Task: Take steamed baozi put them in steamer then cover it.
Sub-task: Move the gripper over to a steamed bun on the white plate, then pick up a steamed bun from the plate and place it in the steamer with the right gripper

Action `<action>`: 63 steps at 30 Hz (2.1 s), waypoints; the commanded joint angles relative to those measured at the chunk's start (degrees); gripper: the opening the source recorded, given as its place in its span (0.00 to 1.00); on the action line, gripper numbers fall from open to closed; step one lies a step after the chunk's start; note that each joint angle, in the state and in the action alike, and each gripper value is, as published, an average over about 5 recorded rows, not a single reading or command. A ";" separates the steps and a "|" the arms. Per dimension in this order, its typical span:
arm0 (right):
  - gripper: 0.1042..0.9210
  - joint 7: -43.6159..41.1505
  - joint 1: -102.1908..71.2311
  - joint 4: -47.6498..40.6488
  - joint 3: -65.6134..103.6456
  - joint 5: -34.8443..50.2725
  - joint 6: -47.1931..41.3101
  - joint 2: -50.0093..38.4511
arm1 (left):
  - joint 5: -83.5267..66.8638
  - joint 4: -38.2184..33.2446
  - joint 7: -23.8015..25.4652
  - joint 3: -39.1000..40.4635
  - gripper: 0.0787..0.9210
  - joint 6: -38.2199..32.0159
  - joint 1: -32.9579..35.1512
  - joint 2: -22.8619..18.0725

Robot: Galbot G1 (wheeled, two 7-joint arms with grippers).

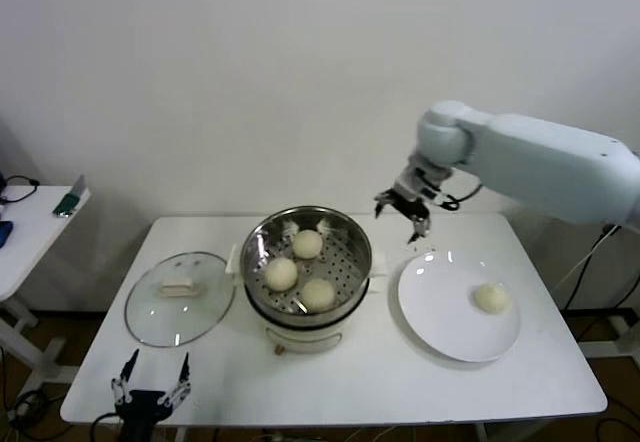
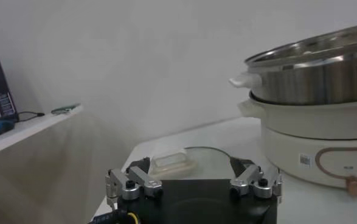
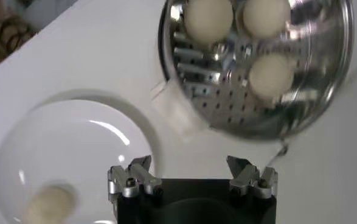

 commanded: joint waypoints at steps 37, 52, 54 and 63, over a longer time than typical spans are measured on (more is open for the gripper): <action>0.88 -0.35 -37.87 -26.84 33.34 -21.32 -3.05 -1.27 | 4.05 1.21 -0.67 0.36 0.88 0.86 -0.07 -1.42; 0.84 -1.20 -37.26 -28.01 33.14 -22.06 -1.86 -1.55 | 4.15 1.19 -0.69 0.39 0.88 0.83 -0.19 -1.71; 0.80 -1.28 -37.02 -27.87 32.92 -21.61 -1.91 -1.78 | 4.17 1.20 -0.69 0.40 0.88 0.83 -0.16 -1.72; 0.71 0.07 -29.52 -23.75 24.59 -6.11 -6.62 -5.00 | 4.13 0.79 -1.01 0.27 0.88 0.98 0.45 -1.71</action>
